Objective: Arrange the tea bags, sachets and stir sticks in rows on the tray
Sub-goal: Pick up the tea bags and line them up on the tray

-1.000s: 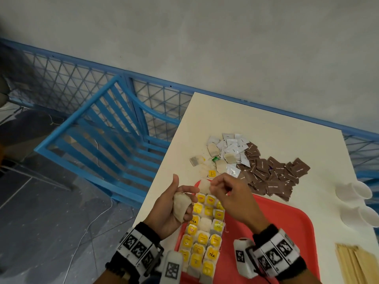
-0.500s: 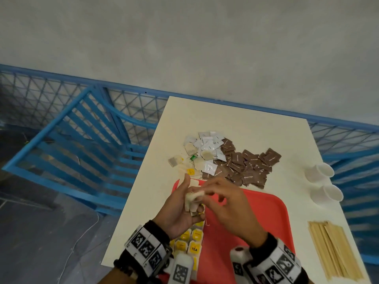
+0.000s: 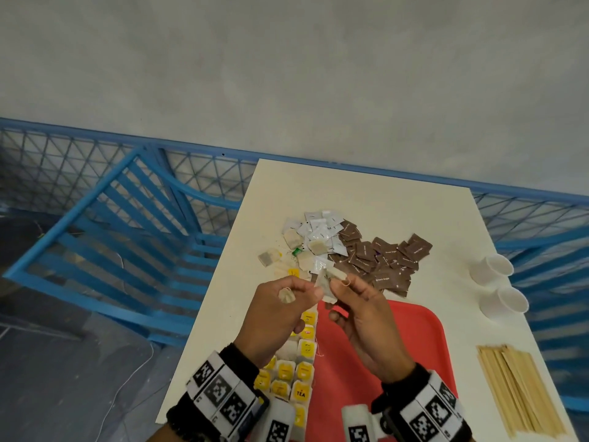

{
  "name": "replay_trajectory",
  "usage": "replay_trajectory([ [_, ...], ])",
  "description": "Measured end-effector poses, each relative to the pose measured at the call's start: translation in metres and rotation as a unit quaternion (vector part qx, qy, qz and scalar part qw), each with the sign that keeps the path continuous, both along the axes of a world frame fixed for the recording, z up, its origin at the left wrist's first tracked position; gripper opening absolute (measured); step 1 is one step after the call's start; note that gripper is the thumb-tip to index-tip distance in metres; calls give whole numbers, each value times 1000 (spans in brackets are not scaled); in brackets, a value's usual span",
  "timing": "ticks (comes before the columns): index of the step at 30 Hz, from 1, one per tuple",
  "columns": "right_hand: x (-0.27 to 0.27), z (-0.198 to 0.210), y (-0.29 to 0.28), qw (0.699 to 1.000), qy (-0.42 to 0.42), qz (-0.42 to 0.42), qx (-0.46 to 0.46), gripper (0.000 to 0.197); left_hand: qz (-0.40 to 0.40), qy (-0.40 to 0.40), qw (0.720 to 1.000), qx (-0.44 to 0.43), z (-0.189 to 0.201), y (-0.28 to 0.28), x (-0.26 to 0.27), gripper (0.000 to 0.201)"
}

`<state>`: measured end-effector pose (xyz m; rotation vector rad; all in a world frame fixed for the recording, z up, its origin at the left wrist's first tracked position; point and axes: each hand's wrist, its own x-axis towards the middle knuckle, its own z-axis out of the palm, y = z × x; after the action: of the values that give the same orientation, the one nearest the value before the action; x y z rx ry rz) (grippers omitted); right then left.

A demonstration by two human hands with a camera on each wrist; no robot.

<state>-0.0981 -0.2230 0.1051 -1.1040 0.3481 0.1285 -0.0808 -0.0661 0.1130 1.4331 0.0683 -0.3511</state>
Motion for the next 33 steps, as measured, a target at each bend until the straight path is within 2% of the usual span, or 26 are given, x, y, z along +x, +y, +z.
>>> replay_trajectory([
  [1, -1, -1, -1, 1000, -7, -10, -21, 18, -3, 6, 1000, 4, 0, 2, 1, 22],
  [2, -3, -3, -3, 996, -26, -26, -82, 22, -5, 23, 1000, 5, 1, 3, 1, 25],
  [3, -5, -6, -5, 981, -64, -43, -180, 28, -6, 46, 999, 0, 1, 5, 2, 28],
  [4, -8, -8, -8, 948, -121, -49, -291, 33, -9, 71, 997, -12, 1, 7, 3, 32],
  [6, -13, -14, -10, 844, -241, -6, -479, 39, -12, 116, 992, -42, 0, 10, 5, 30],
  [7, -15, -18, -9, 795, -276, 28, -539, 40, -12, 137, 989, -56, -1, 11, 5, 28],
  [9, -16, -23, -4, 744, -297, 61, -596, 37, -17, 175, 982, -72, -3, 11, 6, 27],
  [12, -12, -27, 2, 707, -347, 19, -616, 17, -33, 208, 974, -80, -5, 11, 6, 27],
  [14, -9, -24, 3, 720, -352, 10, -598, 14, -35, 205, 975, -78, -3, 13, 6, 29],
  [16, -7, -15, 1, 771, -311, 17, -555, 15, -24, 175, 982, -68, -1, 15, 7, 35],
  [18, -4, -7, -3, 835, -254, 34, -486, 9, -12, 102, 994, -41, 0, 19, 7, 38],
  [20, 0, -1, -8, 873, -218, 62, -432, 9, -28, 7, 999, 19, 4, 20, 8, 24],
  [22, 3, 2, -12, 882, -212, 88, -412, 10, -46, -72, 994, 73, 6, 19, 9, 9],
  [24, 4, 5, -13, 885, -217, 95, -400, 10, -36, -108, 988, 105, 6, 17, 11, 2],
  [26, 4, 7, -13, 897, -217, 88, -375, 9, -32, -107, 988, 105, 6, 16, 13, 3],
  [30, 0, 6, -15, 908, -222, 130, -332, 24, -9, -79, 995, 63, 6, 16, 15, 6],
  [33, 1, 6, -15, 912, -220, 119, -326, 34, 6, -65, 997, 43, 6, 17, 16, 5],
])
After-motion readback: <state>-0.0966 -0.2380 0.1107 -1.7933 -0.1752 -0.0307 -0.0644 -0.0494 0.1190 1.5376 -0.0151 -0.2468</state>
